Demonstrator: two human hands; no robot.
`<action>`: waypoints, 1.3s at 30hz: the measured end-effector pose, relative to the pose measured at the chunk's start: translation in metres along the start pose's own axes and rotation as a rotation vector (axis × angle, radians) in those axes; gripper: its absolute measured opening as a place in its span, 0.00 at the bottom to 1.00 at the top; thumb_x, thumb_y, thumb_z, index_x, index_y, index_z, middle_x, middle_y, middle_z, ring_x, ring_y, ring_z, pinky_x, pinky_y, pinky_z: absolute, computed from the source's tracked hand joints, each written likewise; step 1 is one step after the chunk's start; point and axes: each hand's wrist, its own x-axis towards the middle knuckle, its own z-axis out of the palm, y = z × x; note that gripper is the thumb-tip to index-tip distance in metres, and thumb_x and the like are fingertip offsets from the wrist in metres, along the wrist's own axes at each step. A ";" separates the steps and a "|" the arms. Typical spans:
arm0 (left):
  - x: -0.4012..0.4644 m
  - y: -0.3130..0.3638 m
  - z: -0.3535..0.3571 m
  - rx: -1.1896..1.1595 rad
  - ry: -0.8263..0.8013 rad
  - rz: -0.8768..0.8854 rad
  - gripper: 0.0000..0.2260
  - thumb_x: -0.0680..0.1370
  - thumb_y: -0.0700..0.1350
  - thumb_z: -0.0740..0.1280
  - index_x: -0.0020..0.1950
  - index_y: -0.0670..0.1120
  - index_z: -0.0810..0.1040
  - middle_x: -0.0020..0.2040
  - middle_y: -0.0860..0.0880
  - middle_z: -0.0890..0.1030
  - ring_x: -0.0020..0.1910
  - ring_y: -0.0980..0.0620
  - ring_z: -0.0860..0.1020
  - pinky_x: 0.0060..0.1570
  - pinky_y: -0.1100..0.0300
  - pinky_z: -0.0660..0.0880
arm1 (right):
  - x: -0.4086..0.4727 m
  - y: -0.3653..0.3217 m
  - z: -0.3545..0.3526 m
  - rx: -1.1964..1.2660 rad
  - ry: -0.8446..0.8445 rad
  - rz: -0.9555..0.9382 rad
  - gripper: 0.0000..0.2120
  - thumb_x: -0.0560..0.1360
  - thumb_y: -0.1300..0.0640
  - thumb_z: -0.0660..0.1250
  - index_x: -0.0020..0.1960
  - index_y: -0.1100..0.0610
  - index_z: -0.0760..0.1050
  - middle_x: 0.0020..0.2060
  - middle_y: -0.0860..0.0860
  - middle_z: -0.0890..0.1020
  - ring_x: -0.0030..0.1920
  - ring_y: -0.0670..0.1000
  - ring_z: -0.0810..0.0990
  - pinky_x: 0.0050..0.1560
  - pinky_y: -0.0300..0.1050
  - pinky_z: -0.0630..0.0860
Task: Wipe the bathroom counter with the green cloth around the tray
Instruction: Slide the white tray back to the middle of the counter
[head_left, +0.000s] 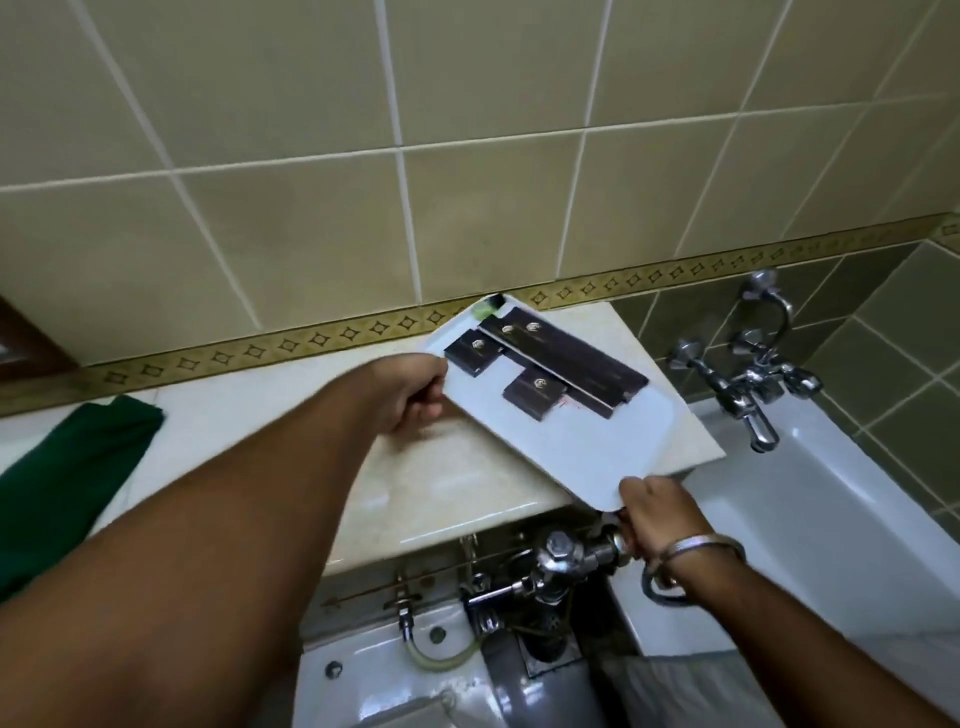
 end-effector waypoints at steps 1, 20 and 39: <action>-0.013 -0.013 -0.015 -0.062 -0.008 -0.055 0.14 0.75 0.44 0.59 0.28 0.48 0.67 0.20 0.54 0.68 0.15 0.57 0.71 0.18 0.74 0.55 | 0.002 -0.006 -0.001 -0.098 -0.009 -0.030 0.19 0.79 0.57 0.53 0.30 0.58 0.68 0.35 0.66 0.78 0.33 0.57 0.74 0.37 0.50 0.70; -0.070 -0.158 -0.125 -0.839 -0.005 -0.367 0.13 0.79 0.39 0.59 0.36 0.41 0.77 0.21 0.49 0.78 0.17 0.52 0.77 0.15 0.73 0.64 | 0.056 -0.143 0.105 -0.901 0.078 -0.477 0.19 0.80 0.53 0.50 0.58 0.55 0.78 0.57 0.54 0.81 0.57 0.57 0.79 0.54 0.49 0.73; -0.055 -0.161 -0.158 -0.688 0.064 -0.194 0.09 0.81 0.41 0.62 0.45 0.38 0.75 0.27 0.45 0.80 0.19 0.51 0.77 0.14 0.67 0.64 | 0.050 -0.220 0.128 -1.487 0.062 -0.375 0.16 0.74 0.54 0.58 0.57 0.52 0.77 0.52 0.48 0.82 0.52 0.52 0.80 0.48 0.46 0.72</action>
